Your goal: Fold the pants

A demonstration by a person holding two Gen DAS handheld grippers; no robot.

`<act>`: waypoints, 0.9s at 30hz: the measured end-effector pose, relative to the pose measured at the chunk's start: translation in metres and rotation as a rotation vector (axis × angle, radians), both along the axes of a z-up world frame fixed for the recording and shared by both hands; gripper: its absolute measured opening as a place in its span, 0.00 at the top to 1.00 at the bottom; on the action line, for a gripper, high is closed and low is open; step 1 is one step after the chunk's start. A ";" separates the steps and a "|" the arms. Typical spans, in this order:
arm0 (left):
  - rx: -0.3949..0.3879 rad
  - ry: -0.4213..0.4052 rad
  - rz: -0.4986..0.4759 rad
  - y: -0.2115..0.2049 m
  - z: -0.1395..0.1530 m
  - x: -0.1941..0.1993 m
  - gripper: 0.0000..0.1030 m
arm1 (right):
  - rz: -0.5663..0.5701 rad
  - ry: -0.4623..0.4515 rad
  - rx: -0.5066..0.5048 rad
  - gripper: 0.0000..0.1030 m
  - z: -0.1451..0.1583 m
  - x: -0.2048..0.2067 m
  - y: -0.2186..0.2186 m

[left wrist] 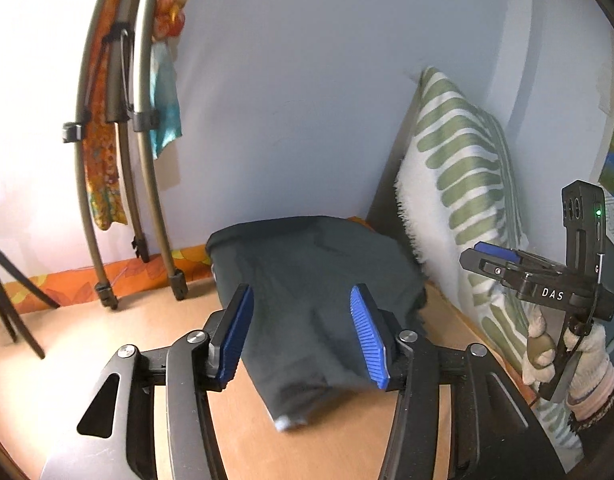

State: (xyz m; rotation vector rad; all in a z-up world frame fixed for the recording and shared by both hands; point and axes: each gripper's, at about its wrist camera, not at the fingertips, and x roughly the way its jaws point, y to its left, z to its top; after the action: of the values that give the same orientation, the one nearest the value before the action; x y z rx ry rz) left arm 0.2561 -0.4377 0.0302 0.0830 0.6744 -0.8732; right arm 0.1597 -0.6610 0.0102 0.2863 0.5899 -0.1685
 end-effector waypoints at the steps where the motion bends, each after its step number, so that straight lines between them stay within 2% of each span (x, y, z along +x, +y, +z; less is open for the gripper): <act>1: -0.004 -0.004 -0.004 0.005 0.003 -0.008 0.49 | -0.003 -0.006 -0.009 0.25 0.003 -0.006 0.005; 3: -0.004 -0.018 -0.014 0.012 0.008 -0.021 0.46 | -0.009 -0.007 -0.030 0.24 0.008 -0.017 0.018; 6: 0.013 -0.057 -0.022 0.023 0.014 -0.043 0.42 | -0.027 -0.016 -0.066 0.17 0.014 -0.034 0.036; 10: 0.008 -0.064 -0.017 0.042 0.019 -0.070 0.39 | -0.046 -0.022 -0.091 0.09 0.017 -0.057 0.058; 15: 0.008 -0.108 -0.019 0.065 0.026 -0.102 0.35 | -0.071 -0.013 -0.101 0.09 0.017 -0.081 0.083; 19: -0.001 -0.128 -0.001 0.088 0.029 -0.124 0.24 | -0.100 -0.015 -0.157 0.09 0.020 -0.097 0.112; 22: -0.010 -0.135 0.008 0.101 0.028 -0.133 0.23 | -0.114 -0.032 -0.147 0.08 0.020 -0.108 0.125; 24: -0.002 -0.151 0.021 0.106 0.026 -0.139 0.22 | -0.130 -0.046 -0.131 0.05 0.018 -0.115 0.134; 25: 0.001 -0.158 0.028 0.109 0.024 -0.141 0.22 | -0.139 -0.050 -0.128 0.00 0.016 -0.118 0.137; 27: 0.003 -0.160 0.043 0.114 0.018 -0.143 0.21 | -0.158 -0.063 -0.141 0.00 0.013 -0.122 0.144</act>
State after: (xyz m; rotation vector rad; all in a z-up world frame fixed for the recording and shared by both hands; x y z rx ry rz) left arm 0.1128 -0.3234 0.0487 0.1392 0.5255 -0.8152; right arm 0.0373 -0.5167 0.0230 0.2008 0.4905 -0.3503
